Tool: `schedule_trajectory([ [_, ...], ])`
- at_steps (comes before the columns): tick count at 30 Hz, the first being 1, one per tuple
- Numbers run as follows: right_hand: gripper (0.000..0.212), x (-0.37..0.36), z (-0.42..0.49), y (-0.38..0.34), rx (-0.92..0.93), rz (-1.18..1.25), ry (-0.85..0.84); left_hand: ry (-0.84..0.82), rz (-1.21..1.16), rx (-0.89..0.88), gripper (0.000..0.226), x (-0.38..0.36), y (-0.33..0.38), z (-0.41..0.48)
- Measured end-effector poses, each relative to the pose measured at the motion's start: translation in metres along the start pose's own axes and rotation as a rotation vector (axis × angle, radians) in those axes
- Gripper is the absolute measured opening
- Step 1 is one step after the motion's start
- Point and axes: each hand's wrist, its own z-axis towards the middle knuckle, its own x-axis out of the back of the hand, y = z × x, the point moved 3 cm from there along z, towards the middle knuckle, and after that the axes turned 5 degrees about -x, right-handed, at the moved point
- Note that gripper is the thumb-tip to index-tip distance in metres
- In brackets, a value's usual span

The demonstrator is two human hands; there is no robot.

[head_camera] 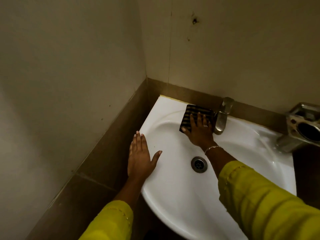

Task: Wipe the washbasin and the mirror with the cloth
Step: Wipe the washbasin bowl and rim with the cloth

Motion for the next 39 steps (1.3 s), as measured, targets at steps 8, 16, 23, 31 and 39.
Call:
schedule_trajectory([
  [8,0.072,0.01,0.022,-0.011,-0.039,0.026,0.078,0.003,0.019,0.008,0.094,-0.001,-0.002,0.001],
  [16,0.06,-0.007,0.001,0.002,0.015,0.01,0.158,-0.015,0.015,0.016,0.087,0.0,-0.001,0.001],
  [23,0.06,-0.002,0.023,-0.015,0.027,-0.04,0.182,-0.013,-0.002,0.027,0.092,0.001,0.001,0.0],
  [31,0.06,0.002,0.052,-0.049,0.284,-0.143,0.232,-0.001,-0.023,0.011,0.081,0.001,0.001,0.001],
  [39,0.056,0.003,0.071,-0.094,0.372,-0.115,0.266,0.013,-0.055,0.02,0.084,-0.003,-0.001,0.0],
])
